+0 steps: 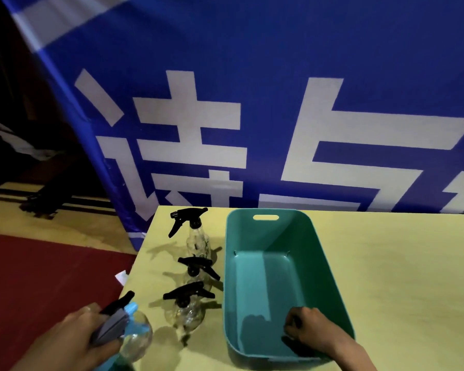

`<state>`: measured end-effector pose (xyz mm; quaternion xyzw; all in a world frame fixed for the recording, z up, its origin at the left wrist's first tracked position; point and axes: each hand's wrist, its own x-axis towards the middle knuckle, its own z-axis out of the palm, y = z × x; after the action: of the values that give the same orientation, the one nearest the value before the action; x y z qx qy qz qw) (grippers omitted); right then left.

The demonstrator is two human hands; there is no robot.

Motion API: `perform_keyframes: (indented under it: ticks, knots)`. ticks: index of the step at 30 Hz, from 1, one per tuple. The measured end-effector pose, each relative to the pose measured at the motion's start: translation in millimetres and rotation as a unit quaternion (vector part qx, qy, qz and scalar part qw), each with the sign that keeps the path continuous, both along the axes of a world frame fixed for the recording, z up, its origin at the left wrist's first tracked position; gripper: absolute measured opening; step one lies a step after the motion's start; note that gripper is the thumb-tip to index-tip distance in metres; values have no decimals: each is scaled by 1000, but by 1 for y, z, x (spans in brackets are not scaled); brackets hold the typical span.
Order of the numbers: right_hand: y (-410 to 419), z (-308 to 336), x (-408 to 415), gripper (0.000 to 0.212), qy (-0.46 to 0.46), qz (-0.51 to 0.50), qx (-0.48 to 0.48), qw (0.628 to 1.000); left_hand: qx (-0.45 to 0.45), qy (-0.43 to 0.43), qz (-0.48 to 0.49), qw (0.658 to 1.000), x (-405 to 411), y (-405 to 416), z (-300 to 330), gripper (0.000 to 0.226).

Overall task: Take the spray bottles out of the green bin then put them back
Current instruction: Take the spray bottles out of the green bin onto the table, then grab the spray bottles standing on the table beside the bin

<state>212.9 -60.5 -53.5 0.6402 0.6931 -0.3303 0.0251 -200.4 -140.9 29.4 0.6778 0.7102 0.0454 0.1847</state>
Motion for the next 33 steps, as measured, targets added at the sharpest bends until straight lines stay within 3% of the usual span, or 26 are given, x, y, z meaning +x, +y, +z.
perform_keyframes:
  ticks: [2, 5, 10, 15, 19, 23, 27, 33]
  knots:
    - [1, -2, 0, 23, -1, 10, 4, 1000, -3, -27, 49, 998, 11, 6, 5, 9]
    - [0, -2, 1, 23, -6, 17, 9, 1000, 1, -63, 86, 994, 23, 17, -14, 23]
    - [0, 2, 0, 19, 0, 32, 35, 999, 13, -95, 139, 986, 44, 37, -53, 12]
    - [6, 29, -30, 17, 86, 24, 241, 966, 25, -134, 178, 975, 54, 47, -77, 17]
    - [19, 65, -92, 28, 110, 131, 333, 927, 17, -130, 165, 978, 56, 51, -86, 17]
    - [44, 72, -158, 55, 13, 263, 266, 927, 0, -96, 152, 984, 53, 51, -91, 48]
    - [75, 60, -201, 72, -103, 318, 175, 926, -5, -84, 142, 986, 54, 50, -91, 43]
    - [98, 37, -223, 64, -200, 356, 58, 911, 7, -85, 116, 990, 49, 47, -97, 59]
